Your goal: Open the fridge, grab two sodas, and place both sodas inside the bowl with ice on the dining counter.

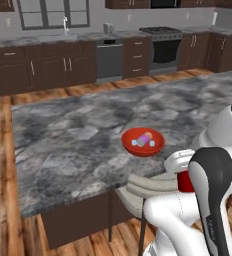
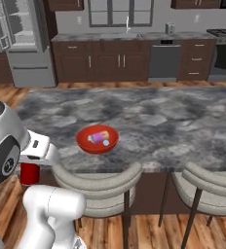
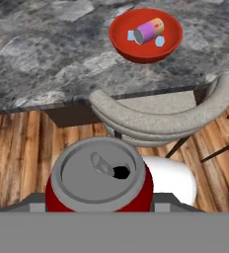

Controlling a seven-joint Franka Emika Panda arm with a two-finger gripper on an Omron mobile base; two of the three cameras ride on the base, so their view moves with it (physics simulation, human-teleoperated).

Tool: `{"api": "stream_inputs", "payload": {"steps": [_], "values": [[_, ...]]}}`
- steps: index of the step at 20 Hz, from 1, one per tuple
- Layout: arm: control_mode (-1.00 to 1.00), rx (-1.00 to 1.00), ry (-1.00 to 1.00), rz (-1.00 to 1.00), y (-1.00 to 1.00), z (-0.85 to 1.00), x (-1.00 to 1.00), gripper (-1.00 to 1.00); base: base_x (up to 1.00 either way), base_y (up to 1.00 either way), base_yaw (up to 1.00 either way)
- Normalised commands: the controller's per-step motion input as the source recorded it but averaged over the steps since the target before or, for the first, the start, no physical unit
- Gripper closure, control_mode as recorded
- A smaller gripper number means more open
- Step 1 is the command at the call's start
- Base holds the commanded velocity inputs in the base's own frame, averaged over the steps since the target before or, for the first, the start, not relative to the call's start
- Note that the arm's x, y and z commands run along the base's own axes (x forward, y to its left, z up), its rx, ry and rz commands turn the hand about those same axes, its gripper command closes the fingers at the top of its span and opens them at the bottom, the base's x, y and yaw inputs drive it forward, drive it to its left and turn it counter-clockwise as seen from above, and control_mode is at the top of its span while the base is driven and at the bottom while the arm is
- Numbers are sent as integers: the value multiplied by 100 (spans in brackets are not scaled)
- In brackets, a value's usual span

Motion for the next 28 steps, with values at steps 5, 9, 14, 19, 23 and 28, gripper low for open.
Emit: {"api": "stream_inputs", "payload": {"steps": [5, 9, 14, 19, 23, 28], "values": [[100, 0, 0, 0, 0, 0, 0, 100, 61, -31, 36], [-100, 9, -2, 18, -34, -7, 72, 100, 19, -7, 9], [-100, 9, 0, 2, -8, -17, 100, 100, 0, 0, 0], [-100, 0, 3, -4, -3, -31, 100, 100, 0, 0, 0], [-100, 0, 3, -5, -15, -39, 100, 100, 0, 0, 0], [-100, 2, 6, -6, -38, -30, 100, 100, 0, 0, 0]]}}
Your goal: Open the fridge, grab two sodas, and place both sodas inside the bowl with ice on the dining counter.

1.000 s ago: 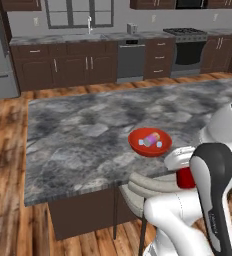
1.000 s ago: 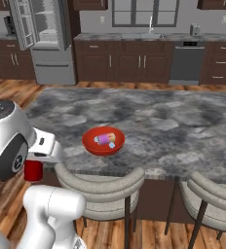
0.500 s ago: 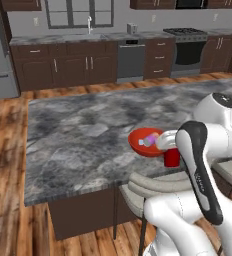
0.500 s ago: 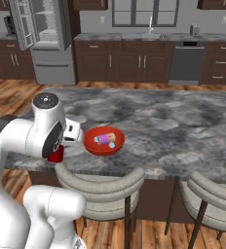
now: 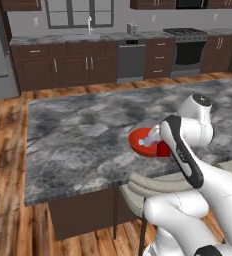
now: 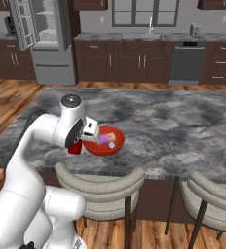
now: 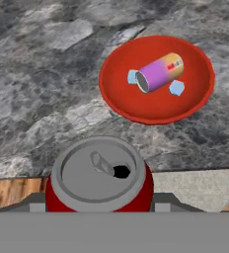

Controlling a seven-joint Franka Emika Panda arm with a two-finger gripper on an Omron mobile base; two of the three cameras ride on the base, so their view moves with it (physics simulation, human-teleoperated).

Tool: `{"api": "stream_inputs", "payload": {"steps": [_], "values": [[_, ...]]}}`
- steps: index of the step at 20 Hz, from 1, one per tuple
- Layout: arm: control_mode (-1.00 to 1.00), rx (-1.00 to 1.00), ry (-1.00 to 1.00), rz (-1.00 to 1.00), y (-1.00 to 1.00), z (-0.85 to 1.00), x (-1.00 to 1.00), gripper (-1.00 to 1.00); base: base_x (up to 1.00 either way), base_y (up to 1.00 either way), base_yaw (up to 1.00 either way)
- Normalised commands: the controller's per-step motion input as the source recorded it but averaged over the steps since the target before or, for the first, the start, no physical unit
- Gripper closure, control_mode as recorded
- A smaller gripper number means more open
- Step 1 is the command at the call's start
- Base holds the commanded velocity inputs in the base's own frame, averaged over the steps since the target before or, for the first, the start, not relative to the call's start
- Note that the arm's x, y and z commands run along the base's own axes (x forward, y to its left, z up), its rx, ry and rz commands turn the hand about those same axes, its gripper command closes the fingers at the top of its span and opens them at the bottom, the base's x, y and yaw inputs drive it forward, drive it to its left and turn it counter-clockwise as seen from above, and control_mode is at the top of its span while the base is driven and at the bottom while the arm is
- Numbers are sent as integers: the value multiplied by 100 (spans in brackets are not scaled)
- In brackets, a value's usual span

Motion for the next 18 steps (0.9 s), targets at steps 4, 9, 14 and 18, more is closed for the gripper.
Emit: {"api": "stream_inputs", "payload": {"steps": [4, 9, 14, 18], "values": [[-100, 2, 10, -6, -55, -16, 95, 100, 0, 0, 0], [-100, 0, 17, -7, -29, -13, 90, 100, 0, 0, 0], [-100, 0, 15, -4, 0, -34, 61, 100, 0, 0, 0], [-100, 0, 9, -1, 0, -46, 52, 100, 0, 0, 0]]}}
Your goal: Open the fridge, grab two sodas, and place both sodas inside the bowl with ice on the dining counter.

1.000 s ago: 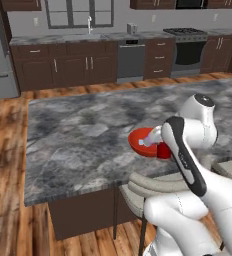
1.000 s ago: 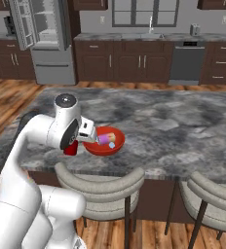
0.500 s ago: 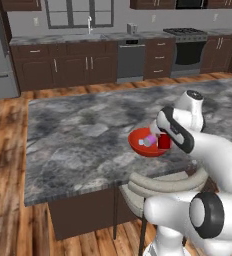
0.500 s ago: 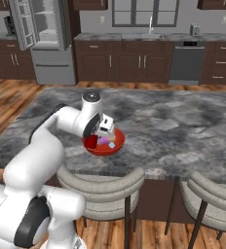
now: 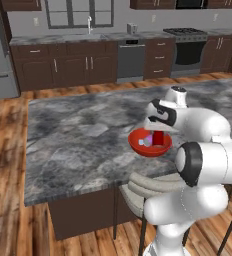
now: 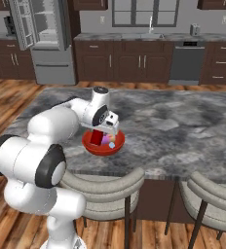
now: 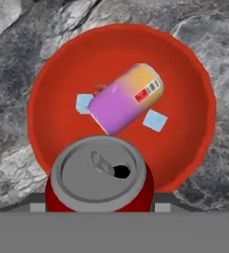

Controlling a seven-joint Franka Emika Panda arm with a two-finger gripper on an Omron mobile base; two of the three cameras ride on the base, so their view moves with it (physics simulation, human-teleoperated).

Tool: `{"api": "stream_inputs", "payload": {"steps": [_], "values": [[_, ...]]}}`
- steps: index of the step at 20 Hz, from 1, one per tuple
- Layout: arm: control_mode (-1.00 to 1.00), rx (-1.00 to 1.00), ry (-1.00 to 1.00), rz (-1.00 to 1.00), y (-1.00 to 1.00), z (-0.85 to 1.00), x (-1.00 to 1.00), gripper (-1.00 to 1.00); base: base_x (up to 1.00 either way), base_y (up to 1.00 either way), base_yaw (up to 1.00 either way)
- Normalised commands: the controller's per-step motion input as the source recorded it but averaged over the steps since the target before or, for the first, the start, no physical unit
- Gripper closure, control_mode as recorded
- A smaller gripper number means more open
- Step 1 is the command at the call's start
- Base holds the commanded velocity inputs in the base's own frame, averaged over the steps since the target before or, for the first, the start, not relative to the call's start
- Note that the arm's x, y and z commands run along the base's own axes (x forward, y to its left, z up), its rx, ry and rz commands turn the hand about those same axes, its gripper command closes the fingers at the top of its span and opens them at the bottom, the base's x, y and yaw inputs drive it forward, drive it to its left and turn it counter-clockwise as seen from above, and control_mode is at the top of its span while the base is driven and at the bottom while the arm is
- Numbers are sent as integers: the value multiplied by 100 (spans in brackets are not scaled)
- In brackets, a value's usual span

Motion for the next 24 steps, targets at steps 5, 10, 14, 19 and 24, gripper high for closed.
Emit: {"api": "stream_inputs", "payload": {"steps": [5, 10, 14, 19, 24], "values": [[-100, 0, 5, 0, -2, -48, 42, 100, 0, 0, 0], [-100, 0, 3, 0, -4, -37, 45, 100, 0, 0, 0], [-100, 0, 0, 0, -13, -29, 28, 100, 0, 0, 0], [-100, 0, 0, 0, -19, -29, 6, -100, 0, 0, 0], [-100, 0, 0, -1, -10, -6, -1, -100, 0, 0, 0]]}}
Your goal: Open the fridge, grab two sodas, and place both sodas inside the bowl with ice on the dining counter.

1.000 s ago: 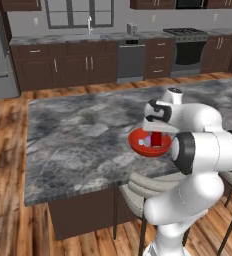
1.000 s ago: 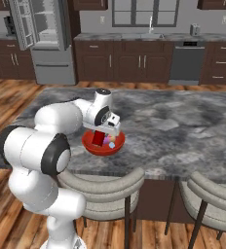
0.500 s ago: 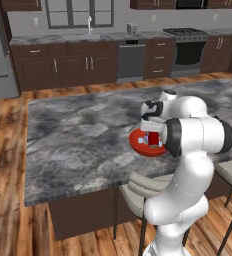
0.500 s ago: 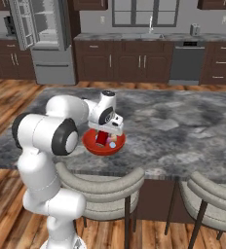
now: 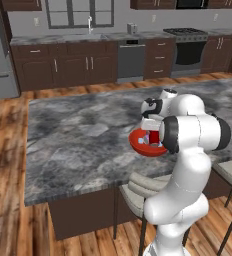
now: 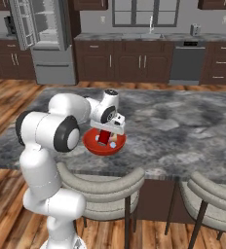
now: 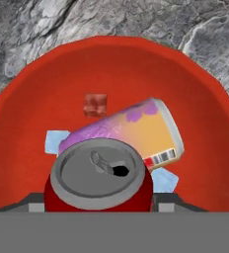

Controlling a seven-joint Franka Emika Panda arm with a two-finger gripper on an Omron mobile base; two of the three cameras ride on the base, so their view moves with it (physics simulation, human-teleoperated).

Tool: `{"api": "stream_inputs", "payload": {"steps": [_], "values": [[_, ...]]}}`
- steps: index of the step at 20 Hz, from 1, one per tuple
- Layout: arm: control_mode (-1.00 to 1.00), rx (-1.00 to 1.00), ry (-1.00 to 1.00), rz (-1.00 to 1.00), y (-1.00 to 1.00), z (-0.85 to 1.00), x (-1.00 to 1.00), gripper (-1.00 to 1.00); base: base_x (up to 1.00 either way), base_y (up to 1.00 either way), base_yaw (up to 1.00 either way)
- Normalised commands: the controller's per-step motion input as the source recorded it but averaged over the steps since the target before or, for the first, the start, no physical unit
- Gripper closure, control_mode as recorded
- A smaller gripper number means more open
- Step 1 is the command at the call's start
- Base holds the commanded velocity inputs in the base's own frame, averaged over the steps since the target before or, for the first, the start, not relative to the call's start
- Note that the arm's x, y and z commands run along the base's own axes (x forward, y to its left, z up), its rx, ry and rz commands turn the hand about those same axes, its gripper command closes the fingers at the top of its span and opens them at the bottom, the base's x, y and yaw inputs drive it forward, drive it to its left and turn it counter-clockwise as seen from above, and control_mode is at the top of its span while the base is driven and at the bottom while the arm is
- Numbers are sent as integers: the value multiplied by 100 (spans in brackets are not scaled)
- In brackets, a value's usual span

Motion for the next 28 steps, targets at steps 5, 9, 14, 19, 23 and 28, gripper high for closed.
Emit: {"api": "stream_inputs", "payload": {"steps": [5, 9, 14, 19, 23, 28], "values": [[-100, 0, 0, -4, 0, 3, 0, -100, 0, 0, 0], [-100, 0, 0, -7, 0, 23, -13, -100, 0, 0, 0], [-100, 0, -5, -15, 4, 48, -16, -100, 0, 0, 0], [-100, 0, -4, -22, 12, 49, -46, -100, 0, 0, 0], [-100, 0, -1, -24, 18, 51, -97, -100, 0, 0, 0], [-100, 0, 0, -21, 14, 52, -100, -100, 0, 0, 0]]}}
